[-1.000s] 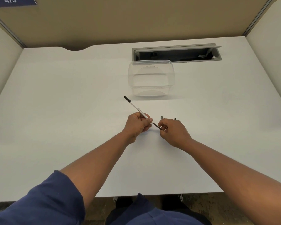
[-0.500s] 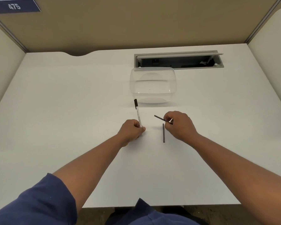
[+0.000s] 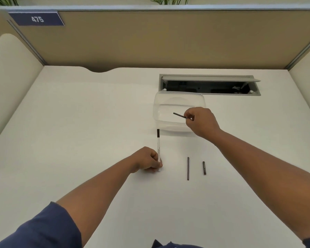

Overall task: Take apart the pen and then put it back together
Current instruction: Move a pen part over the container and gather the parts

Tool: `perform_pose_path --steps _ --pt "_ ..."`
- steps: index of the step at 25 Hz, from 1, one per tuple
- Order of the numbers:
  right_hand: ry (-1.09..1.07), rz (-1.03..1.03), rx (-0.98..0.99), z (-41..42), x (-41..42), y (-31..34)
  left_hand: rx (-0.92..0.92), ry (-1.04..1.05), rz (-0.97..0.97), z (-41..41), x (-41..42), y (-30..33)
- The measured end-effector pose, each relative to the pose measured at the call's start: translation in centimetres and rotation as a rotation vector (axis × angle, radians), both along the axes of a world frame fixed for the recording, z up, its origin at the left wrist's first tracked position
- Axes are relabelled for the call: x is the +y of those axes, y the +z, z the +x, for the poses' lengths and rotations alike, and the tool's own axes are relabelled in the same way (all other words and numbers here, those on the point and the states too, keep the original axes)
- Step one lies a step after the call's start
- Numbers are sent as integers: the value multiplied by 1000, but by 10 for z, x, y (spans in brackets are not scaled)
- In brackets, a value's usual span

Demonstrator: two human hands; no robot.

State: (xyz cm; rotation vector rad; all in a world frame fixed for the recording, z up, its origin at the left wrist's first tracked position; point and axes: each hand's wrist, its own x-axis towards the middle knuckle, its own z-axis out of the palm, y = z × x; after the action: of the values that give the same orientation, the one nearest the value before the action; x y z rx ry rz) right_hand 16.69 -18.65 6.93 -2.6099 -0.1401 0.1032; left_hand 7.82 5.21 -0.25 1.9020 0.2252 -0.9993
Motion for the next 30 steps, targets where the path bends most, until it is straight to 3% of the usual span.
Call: perform_pose_path --steps 6,14,22,30 --pt "144 -176 225 65 9 -15 119 -22 -102 13 11 -4" --pt "267 -312 347 88 23 -43 206 -44 -136 23 12 -3" --pt "219 -264 315 87 22 -48 201 -49 -124 23 10 -3" --pt "94 -16 19 50 24 -15 135 -52 -86 15 8 1"
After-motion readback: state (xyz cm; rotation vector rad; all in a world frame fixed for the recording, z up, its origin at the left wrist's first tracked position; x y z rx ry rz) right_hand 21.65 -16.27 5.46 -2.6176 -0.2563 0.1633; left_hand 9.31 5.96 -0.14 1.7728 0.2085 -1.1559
